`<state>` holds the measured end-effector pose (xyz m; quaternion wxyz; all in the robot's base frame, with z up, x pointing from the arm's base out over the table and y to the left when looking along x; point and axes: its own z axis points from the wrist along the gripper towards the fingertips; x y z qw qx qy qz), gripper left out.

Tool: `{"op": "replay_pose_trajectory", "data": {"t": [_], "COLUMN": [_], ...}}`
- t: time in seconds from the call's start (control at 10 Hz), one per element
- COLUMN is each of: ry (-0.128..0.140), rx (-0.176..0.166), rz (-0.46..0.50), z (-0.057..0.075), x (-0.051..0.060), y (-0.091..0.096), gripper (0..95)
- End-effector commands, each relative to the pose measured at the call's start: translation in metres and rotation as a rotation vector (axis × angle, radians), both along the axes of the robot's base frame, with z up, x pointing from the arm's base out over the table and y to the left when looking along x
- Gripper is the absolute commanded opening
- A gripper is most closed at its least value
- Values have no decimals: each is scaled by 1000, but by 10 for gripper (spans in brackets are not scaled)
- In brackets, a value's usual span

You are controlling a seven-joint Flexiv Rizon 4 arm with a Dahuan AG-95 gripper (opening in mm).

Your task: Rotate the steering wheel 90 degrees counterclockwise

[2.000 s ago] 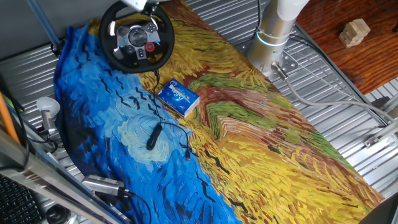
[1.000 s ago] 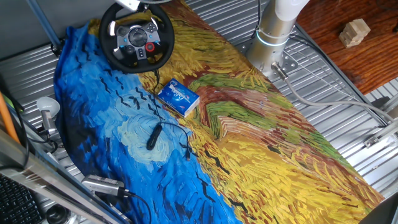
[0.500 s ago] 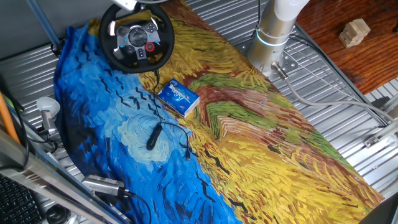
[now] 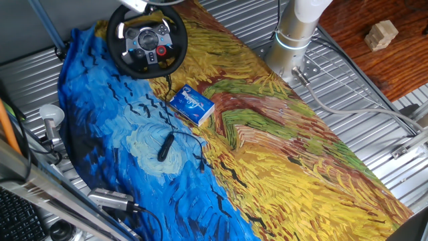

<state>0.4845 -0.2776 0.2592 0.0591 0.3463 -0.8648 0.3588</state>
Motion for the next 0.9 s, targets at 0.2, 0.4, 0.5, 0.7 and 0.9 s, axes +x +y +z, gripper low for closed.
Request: {"op": "replay_pose_trajectory", "data": {"t": [0.2,0.4,0.5,0.7,0.9], "ry": [-25,-33,-34,-39,-44], "rx": [-26,-32,-34,-39,-29], "rz": [-27,-31,-28,-19,-16], "z": [-2,-2,-2,-4,-8], "x": [3,2,2,6,9], "y": [-2,-6,-7,-11,-13], "gripper": [570,570,380,380,380]}}
